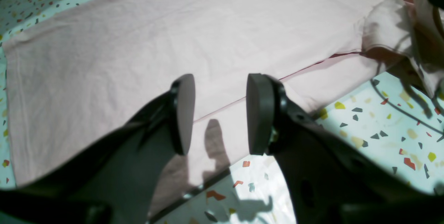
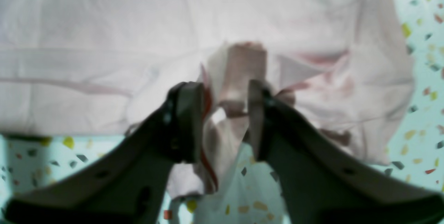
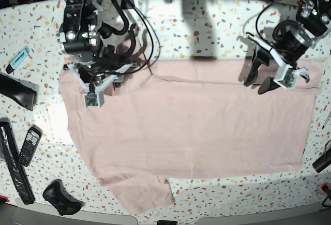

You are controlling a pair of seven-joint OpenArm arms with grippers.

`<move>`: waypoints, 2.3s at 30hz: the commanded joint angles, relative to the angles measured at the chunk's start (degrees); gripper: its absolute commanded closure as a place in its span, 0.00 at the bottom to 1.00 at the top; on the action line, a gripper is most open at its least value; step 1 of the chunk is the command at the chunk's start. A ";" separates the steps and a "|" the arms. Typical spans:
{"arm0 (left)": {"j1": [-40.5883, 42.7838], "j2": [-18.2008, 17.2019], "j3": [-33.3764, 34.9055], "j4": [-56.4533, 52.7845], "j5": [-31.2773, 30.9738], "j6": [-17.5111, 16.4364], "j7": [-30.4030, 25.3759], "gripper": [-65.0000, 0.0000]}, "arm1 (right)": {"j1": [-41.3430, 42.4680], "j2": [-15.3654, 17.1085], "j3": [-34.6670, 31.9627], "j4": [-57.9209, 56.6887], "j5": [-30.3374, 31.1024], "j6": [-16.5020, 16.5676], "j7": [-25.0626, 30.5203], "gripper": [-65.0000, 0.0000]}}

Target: Fold the T-shirt properly

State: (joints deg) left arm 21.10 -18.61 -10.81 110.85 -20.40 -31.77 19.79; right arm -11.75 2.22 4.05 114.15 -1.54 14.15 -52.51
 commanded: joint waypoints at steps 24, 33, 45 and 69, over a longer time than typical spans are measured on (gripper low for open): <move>1.01 -0.61 -0.31 1.11 0.46 0.00 1.86 0.65 | 19.32 0.17 0.07 -18.05 -0.11 -2.47 18.49 1.00; 1.62 -0.61 -0.31 1.11 2.99 0.00 1.57 0.65 | 27.06 0.17 0.07 -27.58 -1.57 -3.08 21.40 1.00; 2.71 -0.61 -0.31 1.11 2.99 0.00 1.40 0.65 | 28.81 0.44 0.04 -31.67 -4.50 -6.86 21.22 1.00; 2.71 -0.59 -0.31 1.11 2.99 0.02 1.20 0.65 | 9.38 -8.28 -4.85 -12.70 -1.29 -5.99 18.97 1.00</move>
State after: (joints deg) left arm 23.94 -18.72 -10.81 110.85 -16.71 -31.77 22.52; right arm -3.18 -5.69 -0.60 100.16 -3.05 7.94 -34.83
